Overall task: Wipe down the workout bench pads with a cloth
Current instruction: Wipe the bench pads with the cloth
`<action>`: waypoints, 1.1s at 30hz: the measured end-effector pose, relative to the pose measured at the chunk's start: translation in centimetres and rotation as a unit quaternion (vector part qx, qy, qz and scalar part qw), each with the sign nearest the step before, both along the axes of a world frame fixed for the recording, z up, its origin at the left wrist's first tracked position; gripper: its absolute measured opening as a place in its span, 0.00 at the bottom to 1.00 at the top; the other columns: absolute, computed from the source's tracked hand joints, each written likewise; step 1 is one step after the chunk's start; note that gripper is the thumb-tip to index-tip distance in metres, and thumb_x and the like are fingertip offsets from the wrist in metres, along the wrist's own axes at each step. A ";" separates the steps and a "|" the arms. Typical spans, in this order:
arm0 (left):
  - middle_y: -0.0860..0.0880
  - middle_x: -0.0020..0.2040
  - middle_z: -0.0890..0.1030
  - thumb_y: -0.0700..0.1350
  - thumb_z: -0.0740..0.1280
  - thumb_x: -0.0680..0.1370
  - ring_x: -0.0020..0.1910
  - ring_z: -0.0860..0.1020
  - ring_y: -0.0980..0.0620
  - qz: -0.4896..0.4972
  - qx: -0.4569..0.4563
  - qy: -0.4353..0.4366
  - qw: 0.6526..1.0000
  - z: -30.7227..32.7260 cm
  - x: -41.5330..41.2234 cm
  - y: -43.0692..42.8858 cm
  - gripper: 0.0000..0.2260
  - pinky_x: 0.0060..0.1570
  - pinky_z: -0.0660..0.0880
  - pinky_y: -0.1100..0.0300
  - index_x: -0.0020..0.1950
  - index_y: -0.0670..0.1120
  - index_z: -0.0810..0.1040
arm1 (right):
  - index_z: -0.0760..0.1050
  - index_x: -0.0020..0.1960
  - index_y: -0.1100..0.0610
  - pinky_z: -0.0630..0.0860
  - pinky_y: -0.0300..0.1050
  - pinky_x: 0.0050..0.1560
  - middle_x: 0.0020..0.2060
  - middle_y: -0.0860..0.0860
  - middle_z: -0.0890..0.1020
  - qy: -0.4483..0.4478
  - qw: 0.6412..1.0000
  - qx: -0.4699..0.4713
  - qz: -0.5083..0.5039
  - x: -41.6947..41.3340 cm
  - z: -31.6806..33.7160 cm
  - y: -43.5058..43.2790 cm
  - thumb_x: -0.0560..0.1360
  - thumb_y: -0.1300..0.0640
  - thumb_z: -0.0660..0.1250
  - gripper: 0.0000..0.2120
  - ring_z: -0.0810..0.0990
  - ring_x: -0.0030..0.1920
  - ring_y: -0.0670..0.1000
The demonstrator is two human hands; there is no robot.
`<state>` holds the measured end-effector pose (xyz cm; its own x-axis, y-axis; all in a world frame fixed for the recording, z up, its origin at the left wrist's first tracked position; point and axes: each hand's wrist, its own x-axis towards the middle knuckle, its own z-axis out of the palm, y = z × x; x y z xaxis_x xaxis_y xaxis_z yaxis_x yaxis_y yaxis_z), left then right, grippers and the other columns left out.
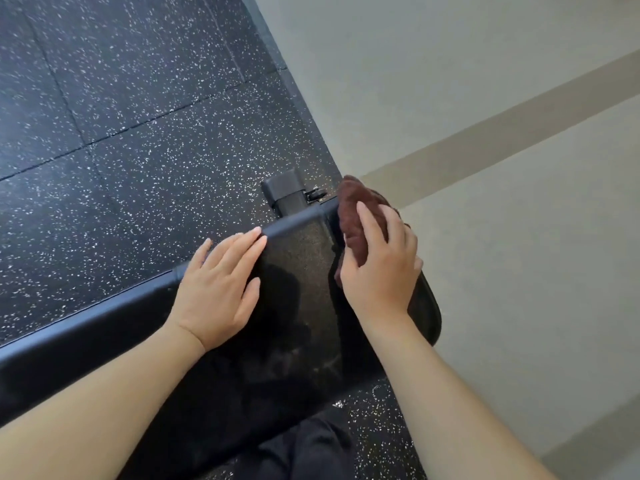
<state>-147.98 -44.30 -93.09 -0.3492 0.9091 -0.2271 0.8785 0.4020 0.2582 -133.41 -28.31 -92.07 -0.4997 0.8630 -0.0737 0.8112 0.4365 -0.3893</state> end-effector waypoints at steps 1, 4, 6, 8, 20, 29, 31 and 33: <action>0.47 0.73 0.66 0.51 0.53 0.76 0.69 0.64 0.45 -0.015 0.006 -0.011 1.000 0.0 0.9 1.3 0.25 0.68 0.61 0.40 0.73 0.45 0.64 | 0.69 0.67 0.46 0.69 0.61 0.54 0.66 0.52 0.71 0.010 1.000 -0.003 -0.012 -0.3 -0.1 0.7 0.71 0.54 0.68 0.25 0.68 0.64 0.59; 0.47 0.74 0.64 0.54 0.53 0.77 0.71 0.60 0.46 0.022 0.013 -0.009 1.000 -0.5 3.2 4.6 0.26 0.69 0.57 0.41 0.74 0.47 0.62 | 0.70 0.66 0.46 0.69 0.58 0.55 0.64 0.50 0.72 0.058 0.995 -0.036 -0.071 -1.6 -0.2 3.6 0.73 0.52 0.67 0.22 0.69 0.62 0.57; 0.47 0.73 0.65 0.55 0.53 0.76 0.71 0.61 0.46 0.049 0.012 0.013 0.999 -1.0 3.9 5.2 0.27 0.68 0.56 0.43 0.74 0.48 0.61 | 0.72 0.65 0.47 0.72 0.58 0.56 0.62 0.49 0.73 0.109 0.988 -0.067 -0.086 -1.6 -0.3 5.3 0.73 0.50 0.66 0.20 0.71 0.60 0.56; 0.47 0.73 0.65 0.55 0.54 0.75 0.70 0.62 0.46 0.052 0.023 0.029 0.998 -1.4 3.8 5.3 0.27 0.68 0.57 0.45 0.74 0.48 0.62 | 0.72 0.65 0.47 0.72 0.55 0.57 0.61 0.49 0.74 0.135 0.986 -0.079 -0.058 -0.8 -0.4 5.7 0.74 0.50 0.66 0.20 0.72 0.59 0.56; 0.47 0.72 0.66 0.55 0.55 0.75 0.68 0.62 0.45 0.048 0.053 0.039 0.997 -1.3 4.0 5.4 0.27 0.66 0.59 0.44 0.73 0.46 0.63 | 0.71 0.66 0.49 0.72 0.52 0.57 0.63 0.53 0.74 0.102 0.986 -0.032 -0.129 10.5 -0.3 -1.4 0.73 0.52 0.66 0.21 0.72 0.60 0.57; 0.46 0.75 0.60 0.56 0.52 0.77 0.73 0.58 0.44 0.014 0.045 0.000 0.999 -1.3 3.3 4.2 0.27 0.70 0.54 0.43 0.75 0.47 0.60 | 0.72 0.65 0.51 0.72 0.56 0.54 0.62 0.54 0.74 0.091 0.991 0.029 -0.098 5.7 -0.1 -2.5 0.72 0.55 0.68 0.22 0.72 0.58 0.59; 0.46 0.75 0.60 0.55 0.52 0.77 0.74 0.58 0.46 -0.007 0.050 -0.023 0.998 -1.1 2.5 2.4 0.27 0.71 0.54 0.42 0.74 0.47 0.60 | 0.72 0.65 0.51 0.73 0.58 0.54 0.63 0.54 0.73 0.092 0.994 0.039 -0.045 5.2 -0.1 -5.2 0.71 0.57 0.68 0.23 0.72 0.59 0.59; 0.47 0.74 0.62 0.55 0.52 0.77 0.72 0.61 0.47 0.004 0.049 -0.024 0.999 -0.8 1.0 -0.6 0.26 0.70 0.56 0.41 0.74 0.47 0.62 | 0.72 0.65 0.52 0.74 0.59 0.53 0.63 0.55 0.74 0.111 0.993 0.030 -0.001 3.9 -0.1 -7.1 0.70 0.58 0.69 0.24 0.72 0.59 0.60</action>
